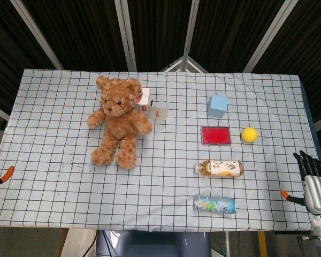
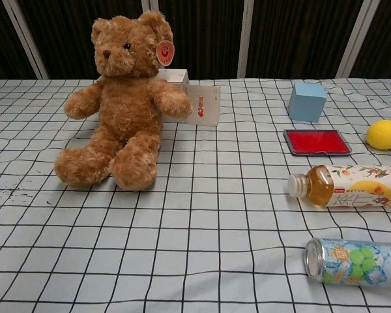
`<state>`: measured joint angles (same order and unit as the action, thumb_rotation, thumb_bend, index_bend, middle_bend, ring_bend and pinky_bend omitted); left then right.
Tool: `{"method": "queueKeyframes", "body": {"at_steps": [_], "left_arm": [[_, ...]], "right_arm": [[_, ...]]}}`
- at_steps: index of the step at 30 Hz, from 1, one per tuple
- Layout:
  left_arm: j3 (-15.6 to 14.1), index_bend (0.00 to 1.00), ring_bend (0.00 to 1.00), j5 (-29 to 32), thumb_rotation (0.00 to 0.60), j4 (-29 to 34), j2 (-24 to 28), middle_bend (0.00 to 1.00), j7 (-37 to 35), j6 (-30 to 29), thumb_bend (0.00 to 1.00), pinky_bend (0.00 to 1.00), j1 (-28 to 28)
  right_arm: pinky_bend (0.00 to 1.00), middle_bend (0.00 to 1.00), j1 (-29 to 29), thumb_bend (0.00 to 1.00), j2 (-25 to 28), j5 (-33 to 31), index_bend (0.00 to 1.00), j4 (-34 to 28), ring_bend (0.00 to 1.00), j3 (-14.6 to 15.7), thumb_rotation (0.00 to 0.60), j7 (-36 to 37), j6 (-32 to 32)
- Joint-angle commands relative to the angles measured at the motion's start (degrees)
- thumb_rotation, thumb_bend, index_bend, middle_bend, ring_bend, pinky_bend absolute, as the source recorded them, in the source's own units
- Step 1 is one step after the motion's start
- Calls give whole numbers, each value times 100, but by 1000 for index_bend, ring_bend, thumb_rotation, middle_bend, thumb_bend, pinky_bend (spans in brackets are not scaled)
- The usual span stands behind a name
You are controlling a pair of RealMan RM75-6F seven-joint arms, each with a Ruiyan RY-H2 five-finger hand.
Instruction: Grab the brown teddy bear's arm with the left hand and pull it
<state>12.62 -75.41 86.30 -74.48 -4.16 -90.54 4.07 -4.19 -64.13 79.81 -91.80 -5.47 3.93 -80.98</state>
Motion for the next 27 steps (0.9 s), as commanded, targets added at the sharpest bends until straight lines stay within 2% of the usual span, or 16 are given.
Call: {"method": "queueKeyframes", "body": {"at_steps": [1, 11, 18, 23, 27], "left_arm": [[7, 207, 0, 7, 600, -3, 10, 125, -14, -5, 313, 0, -7], [-21, 207, 0, -77, 600, 66, 51, 125, -53, -96, 314, 0, -53], [-28, 207, 0, -14, 600, 33, 48, 126, -123, 108, 313, 0, 13], [-59, 207, 0, -19, 600, 42, 147, 134, -876, 654, 313, 0, 172], [-57, 212, 0, -20, 600, 106, 418, 138, -2400, 1754, 313, 0, 529]], "right_arm": [[0, 15, -12, 131, -8, -4, 55, 2, 0, 2, 600, -14, 22], [0, 15, 2, 131, 3, 15, 55, -6, 0, 10, 600, -15, -7], [0, 15, -9, 131, -4, -8, 55, 13, 0, 15, 600, -46, 31], [0, 15, 6, 130, -1, 16, 55, 3, 0, 34, 600, -25, 17], [0, 15, 2, 130, -3, 30, 55, -1, 0, 31, 600, -12, 10]]}}
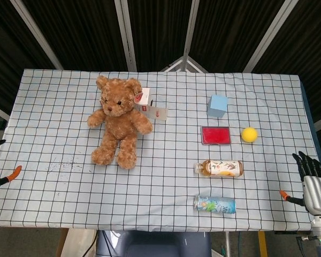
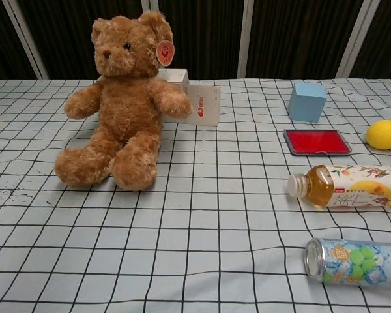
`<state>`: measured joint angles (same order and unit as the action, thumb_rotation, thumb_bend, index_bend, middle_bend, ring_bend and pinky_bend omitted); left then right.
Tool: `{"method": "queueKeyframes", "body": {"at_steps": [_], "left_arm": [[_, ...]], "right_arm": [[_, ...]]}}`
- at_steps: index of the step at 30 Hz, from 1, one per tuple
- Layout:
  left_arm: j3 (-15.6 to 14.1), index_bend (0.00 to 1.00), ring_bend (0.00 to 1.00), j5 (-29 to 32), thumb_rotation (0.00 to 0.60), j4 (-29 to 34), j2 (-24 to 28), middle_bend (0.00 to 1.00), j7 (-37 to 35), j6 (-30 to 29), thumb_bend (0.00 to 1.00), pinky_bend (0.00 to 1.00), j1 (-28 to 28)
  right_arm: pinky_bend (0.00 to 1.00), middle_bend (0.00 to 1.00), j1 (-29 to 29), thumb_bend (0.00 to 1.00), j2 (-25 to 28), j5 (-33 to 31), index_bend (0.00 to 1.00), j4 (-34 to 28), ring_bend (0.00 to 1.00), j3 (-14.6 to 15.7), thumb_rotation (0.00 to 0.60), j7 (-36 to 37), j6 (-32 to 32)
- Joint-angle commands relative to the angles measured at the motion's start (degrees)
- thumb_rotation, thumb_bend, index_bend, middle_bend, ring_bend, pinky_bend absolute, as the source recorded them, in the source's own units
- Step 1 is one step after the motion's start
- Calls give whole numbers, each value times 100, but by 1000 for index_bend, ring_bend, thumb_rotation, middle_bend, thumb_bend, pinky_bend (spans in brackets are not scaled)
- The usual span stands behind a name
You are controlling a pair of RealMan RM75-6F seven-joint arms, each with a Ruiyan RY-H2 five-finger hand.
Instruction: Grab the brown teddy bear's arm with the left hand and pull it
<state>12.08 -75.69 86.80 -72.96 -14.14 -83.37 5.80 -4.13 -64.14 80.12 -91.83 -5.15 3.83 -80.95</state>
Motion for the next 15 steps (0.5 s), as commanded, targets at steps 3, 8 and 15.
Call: {"method": "queueKeyframes", "body": {"at_steps": [3, 8, 15], "left_arm": [[210, 219, 0, 175, 600, 6, 405, 141, -2476, 1737, 312, 0, 657], [607, 244, 0, 527, 600, -444, 320, 170, -3518, 2805, 312, 0, 1288], [865, 253, 0, 970, 600, -1002, 50, 165, -4176, 4217, 312, 0, 2074]], "right_arm": [[0, 15, -23, 131, -16, -23, 54, 13, 0, -11, 600, -1, 40], [0, 15, -78, 131, -47, -98, 55, 70, 0, -27, 600, -10, 165], [0, 15, -81, 130, -57, -137, 55, 108, 0, -40, 600, 12, 181]]}}
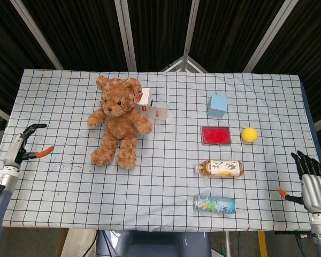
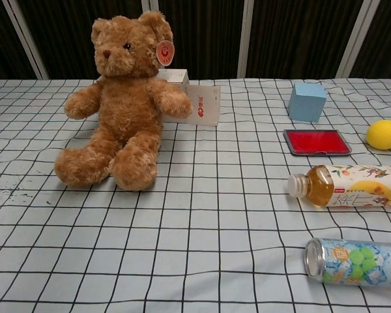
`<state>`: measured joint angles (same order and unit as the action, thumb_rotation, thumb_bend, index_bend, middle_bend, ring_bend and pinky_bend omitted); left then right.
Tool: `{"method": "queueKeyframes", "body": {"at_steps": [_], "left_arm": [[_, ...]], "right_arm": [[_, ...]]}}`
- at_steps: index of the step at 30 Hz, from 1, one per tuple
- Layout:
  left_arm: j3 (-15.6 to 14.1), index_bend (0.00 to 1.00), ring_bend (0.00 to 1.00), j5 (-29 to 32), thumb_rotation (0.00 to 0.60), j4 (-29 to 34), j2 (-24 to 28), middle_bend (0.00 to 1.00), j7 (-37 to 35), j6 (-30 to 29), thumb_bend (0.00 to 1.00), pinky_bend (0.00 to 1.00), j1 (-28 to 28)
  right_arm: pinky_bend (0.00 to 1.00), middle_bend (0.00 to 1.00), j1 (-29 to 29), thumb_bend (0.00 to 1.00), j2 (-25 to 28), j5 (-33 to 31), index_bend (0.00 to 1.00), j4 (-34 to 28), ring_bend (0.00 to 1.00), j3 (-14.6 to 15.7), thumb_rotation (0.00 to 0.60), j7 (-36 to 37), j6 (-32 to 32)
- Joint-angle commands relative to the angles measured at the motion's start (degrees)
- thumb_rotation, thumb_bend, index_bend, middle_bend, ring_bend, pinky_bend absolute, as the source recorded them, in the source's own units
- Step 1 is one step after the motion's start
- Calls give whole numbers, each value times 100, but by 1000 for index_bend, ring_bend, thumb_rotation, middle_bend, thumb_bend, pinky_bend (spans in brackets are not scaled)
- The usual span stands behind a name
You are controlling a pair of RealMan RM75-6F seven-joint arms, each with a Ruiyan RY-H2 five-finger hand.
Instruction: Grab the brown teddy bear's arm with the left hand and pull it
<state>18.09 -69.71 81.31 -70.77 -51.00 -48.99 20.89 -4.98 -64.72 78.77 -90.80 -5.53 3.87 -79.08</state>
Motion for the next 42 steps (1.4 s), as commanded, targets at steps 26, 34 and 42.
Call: {"method": "queueKeyframes", "body": {"at_steps": [26, 34, 42], "left_arm": [[481, 258, 0, 1763, 600, -2641, -2076, 158, 743, 1847, 311, 0, 2064], [609, 273, 0, 1850, 600, -3058, -2521, 174, 865, 1917, 394, 0, 2311], [684, 291, 0, 1735, 600, -3192, -2774, 212, 949, 1723, 463, 0, 2375]], "right_arm": [[0, 15, -15, 131, -5, -92, 55, 71, 0, -21, 600, 28, 67], [0, 15, -30, 131, -9, -111, 55, 81, 0, -19, 600, 23, 107], [0, 15, -31, 131, -6, -108, 55, 85, 0, -16, 600, 32, 111]]}}
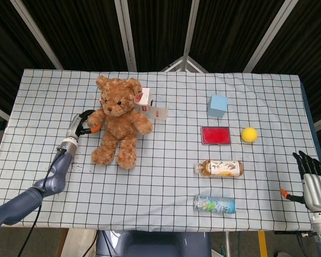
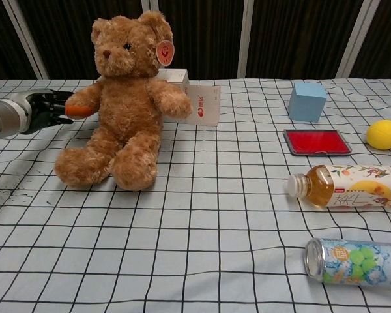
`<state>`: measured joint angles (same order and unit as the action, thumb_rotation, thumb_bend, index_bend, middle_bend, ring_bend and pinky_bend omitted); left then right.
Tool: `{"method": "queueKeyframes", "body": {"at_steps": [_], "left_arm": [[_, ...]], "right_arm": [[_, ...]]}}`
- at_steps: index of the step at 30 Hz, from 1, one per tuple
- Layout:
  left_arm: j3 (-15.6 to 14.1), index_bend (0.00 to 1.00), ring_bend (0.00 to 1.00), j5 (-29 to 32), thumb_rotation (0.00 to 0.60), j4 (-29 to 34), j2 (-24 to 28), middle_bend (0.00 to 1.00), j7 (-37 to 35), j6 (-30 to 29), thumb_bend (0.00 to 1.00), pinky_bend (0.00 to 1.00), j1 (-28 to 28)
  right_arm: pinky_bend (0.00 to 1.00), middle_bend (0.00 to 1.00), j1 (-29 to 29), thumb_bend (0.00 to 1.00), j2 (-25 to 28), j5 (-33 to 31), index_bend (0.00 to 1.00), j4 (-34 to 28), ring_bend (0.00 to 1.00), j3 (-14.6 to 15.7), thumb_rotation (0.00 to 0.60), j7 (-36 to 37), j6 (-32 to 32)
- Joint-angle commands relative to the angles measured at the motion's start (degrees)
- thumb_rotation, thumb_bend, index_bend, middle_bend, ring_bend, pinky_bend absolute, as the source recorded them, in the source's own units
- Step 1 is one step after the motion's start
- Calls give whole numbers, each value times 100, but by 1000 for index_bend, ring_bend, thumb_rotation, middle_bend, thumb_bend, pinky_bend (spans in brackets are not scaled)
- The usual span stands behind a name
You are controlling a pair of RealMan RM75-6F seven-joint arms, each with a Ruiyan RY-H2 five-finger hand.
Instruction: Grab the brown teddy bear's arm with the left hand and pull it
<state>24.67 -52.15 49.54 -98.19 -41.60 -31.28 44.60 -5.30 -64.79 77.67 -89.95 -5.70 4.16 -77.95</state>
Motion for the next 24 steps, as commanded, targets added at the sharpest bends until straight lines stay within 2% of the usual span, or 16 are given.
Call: {"method": "queueKeyframes", "body": {"at_steps": [1, 15, 24], "left_arm": [[34, 291, 0, -38, 600, -23, -48, 212, 18, -77, 464, 0, 2], [137, 296, 0, -154, 600, 9, -95, 205, 25, -367, 476, 0, -85], [161, 334, 0, -272, 600, -21, -158, 266, 36, -484, 553, 0, -98]], "right_arm": [[0, 15, 2, 130, 3, 4, 55, -1, 0, 0, 600, 4, -5], [0, 15, -13, 130, 5, -37, 55, -31, 0, 10, 600, -56, 50], [0, 15, -28, 131, 2, -91, 54, -50, 0, 5, 600, -101, 99]]}}
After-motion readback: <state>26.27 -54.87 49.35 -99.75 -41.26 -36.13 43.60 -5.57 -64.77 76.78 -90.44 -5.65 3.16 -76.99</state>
